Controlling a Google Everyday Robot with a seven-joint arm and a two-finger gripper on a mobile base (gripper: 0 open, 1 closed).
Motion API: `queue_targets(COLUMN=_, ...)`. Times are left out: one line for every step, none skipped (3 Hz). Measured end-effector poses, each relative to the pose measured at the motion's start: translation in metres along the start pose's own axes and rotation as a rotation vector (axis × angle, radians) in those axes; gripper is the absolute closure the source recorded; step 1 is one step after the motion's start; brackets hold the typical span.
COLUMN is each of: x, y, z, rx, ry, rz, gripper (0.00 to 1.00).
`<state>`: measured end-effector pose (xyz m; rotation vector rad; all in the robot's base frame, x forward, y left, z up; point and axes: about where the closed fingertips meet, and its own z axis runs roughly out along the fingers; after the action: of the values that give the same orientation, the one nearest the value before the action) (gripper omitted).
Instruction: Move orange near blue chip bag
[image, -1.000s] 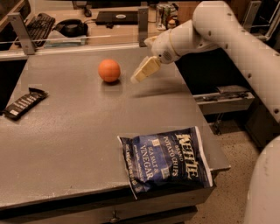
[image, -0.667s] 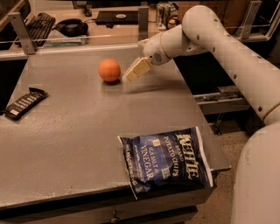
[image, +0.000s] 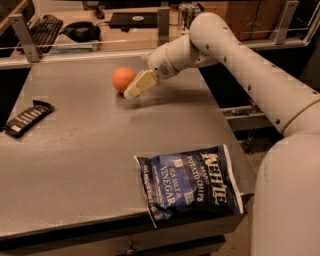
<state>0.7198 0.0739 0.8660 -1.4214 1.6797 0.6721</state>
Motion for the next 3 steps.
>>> queue_targets(x=-0.010, y=0.016, z=0.017, rx=-0.048, ry=-0.007, rz=0.004, gripper=0.18)
queue_targets(x=-0.019, y=0.027, z=0.025, rx=-0.080, ry=-0.016, rz=0.000, gripper=0.42)
queue_targets(x=-0.026, y=0.033, z=0.021, rx=-0.093, ry=-0.031, rz=-0.018, gripper=0.65)
